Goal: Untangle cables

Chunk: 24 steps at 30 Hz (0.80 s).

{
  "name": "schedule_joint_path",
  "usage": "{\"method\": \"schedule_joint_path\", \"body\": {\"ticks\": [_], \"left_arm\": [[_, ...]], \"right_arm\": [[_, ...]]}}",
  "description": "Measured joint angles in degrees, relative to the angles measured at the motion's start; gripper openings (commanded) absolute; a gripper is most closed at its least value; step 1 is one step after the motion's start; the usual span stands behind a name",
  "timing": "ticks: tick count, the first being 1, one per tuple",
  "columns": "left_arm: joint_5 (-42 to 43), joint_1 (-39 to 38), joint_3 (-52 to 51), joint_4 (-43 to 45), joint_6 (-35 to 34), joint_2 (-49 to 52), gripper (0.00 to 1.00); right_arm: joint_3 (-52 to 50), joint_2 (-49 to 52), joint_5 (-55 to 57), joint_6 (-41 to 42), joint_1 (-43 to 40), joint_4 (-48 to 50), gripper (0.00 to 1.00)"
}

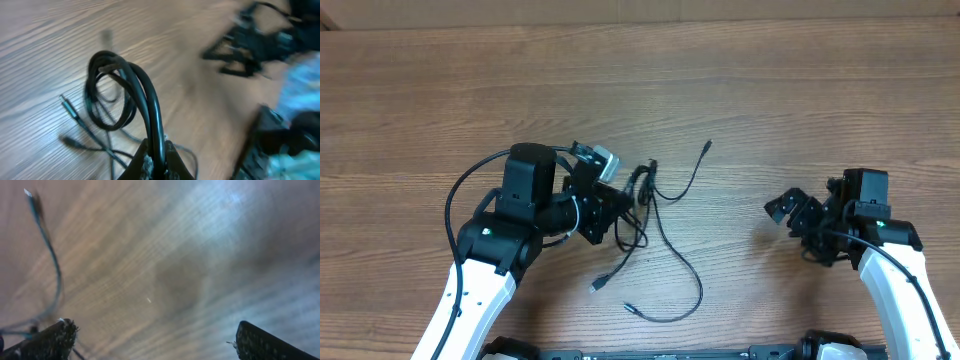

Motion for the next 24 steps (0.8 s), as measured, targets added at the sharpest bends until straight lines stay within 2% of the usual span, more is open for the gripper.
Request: {"method": "schedule_joint_path", "body": {"ticks": [4, 8, 17, 24], "left_arm": [[10.16, 0.0, 0.0, 2.36, 5.51, 0.0, 0.04], [18.91, 0.0, -0.02, 6.36, 8.68, 0.0, 0.04], [25.29, 0.55, -0.02, 11.76, 9.31, 0.0, 0.04], [30.4, 6.05, -0.09, 20.9, 3.63, 0.0, 0.04]], "right_arm": [[0.02, 0.0, 0.02, -0.09, 0.0, 4.76, 1.0], [0.02, 0.0, 0.0, -0.02, 0.0, 3.78, 1.0], [0.02, 0.0, -3.41, 0.94, 0.0, 5.05, 1.0], [0.02, 0.02, -25.73, -9.66, -0.04, 15.34, 1.0]]}}
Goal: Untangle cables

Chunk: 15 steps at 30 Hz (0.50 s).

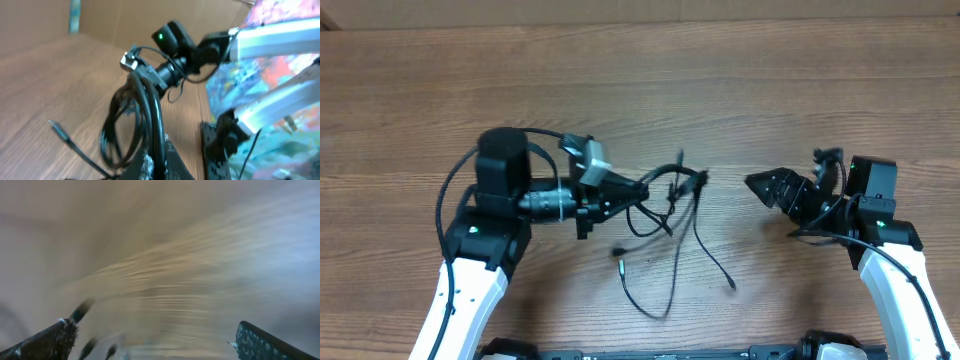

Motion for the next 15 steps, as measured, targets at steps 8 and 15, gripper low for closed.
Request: {"method": "schedule_joint_path", "body": {"ticks": [8, 15], "left_arm": [[6.36, 1.51, 0.0, 9.03, -9.44, 0.0, 0.04], [7.54, -0.48, 0.0, 11.78, -16.68, 0.0, 0.04]], "right_arm": [[0.0, 0.0, -24.98, -12.24, 0.02, 13.86, 1.0], [0.0, 0.0, -33.4, -16.41, 4.48, 25.66, 1.0]]}}
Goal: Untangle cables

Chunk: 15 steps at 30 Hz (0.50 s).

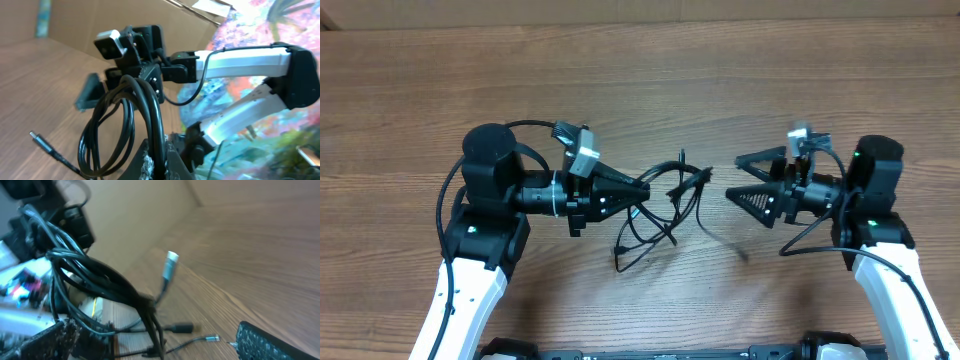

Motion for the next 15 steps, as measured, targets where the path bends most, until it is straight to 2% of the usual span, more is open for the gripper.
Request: {"method": "schedule_joint_path", "body": {"ticks": [2, 6, 7, 8, 9, 10, 12, 15], "left_arm": [[0.04, -1.05, -0.02, 1.09, -1.51, 0.0, 0.04], [-0.31, -3.58, -0.02, 2.14, -3.58, 0.0, 0.04], [-0.52, -3.76, -0.02, 2.14, -3.8, 0.0, 0.04], [-0.87, -4.02, -0.02, 2.12, -4.15, 0.0, 0.04], [-1.16, -4.07, -0.02, 2.14, -4.33, 0.0, 0.04], [-2.21, -4.07, -0.02, 2.03, -4.55, 0.0, 0.04], [-3.98, -4.07, -0.02, 1.99, -4.7, 0.0, 0.04], [-8.81, -4.04, -0.02, 0.72, -4.72, 0.0, 0.04]], "right_arm": [[0.0, 0.0, -0.68, -1.22, 1.99, 1.31, 1.0], [0.0, 0.0, -1.64, -3.82, 7.89, 4.44, 0.82], [0.0, 0.0, -1.75, -4.0, 8.72, 4.74, 0.71], [0.0, 0.0, -1.97, -4.7, 9.46, 4.85, 0.49], [0.0, 0.0, -2.16, -4.66, 9.64, 4.81, 0.37], [0.0, 0.0, -2.16, -4.83, 9.77, 4.72, 0.18], [0.0, 0.0, -2.1, -4.55, 9.75, 3.98, 0.07], [0.0, 0.0, -2.29, -3.17, 9.75, 3.45, 0.04]]}}
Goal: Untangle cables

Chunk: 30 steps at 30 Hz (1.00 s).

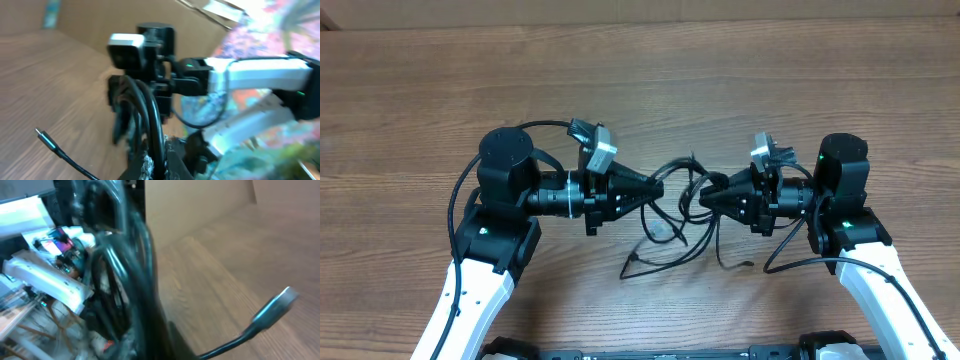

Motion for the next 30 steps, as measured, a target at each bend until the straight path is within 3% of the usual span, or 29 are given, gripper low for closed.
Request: {"method": "schedule_joint_path", "body": {"ticks": [2, 5, 6, 8, 10, 12, 15, 20, 23, 30], "left_arm": [[-5.33, 0.02, 0.02, -2.93, 0.24, 0.0, 0.18], [-14.34, 0.02, 0.09, -10.27, 0.33, -0.04, 0.19], [-20.96, 0.02, 0.07, -15.91, 0.55, -0.07, 0.24], [-30.75, 0.02, 0.11, -23.8, 1.77, -0.2, 0.53], [-41.83, 0.02, 0.07, -31.17, 2.89, -0.17, 0.97], [-53.66, 0.02, 0.04, -35.69, 3.26, -0.15, 1.0], [-54.73, 0.04, 0.04, -35.69, 3.45, -0.17, 1.0], [-36.3, 0.09, 0.02, -25.09, 8.15, -0.17, 1.0], [-27.32, 0.07, 0.0, -19.58, 7.28, -0.17, 1.0], [-17.16, -2.73, 0.0, -12.79, 2.08, 1.95, 1.0]], "right_arm": [[0.0, 0.0, 0.11, 2.32, 0.0, -0.04, 0.04], [0.0, 0.0, 0.2, 6.1, -0.02, -0.17, 0.04], [0.0, 0.0, 0.22, 8.22, -0.2, -0.15, 0.04], [0.0, 0.0, 0.22, 11.76, -1.36, -0.15, 0.04], [0.0, 0.0, 0.22, 15.52, -3.21, -0.22, 0.04], [-0.02, 0.0, 0.22, 18.69, -4.7, -0.17, 0.04], [0.0, 0.0, 0.37, 21.57, -4.81, -0.17, 0.04], [-0.02, 0.02, 4.26, 26.18, -4.81, -3.15, 0.04], [0.0, 0.02, 5.44, 27.47, -4.02, -2.1, 0.04], [-0.07, 0.02, 6.14, 32.24, 2.19, 7.5, 0.04]]}}
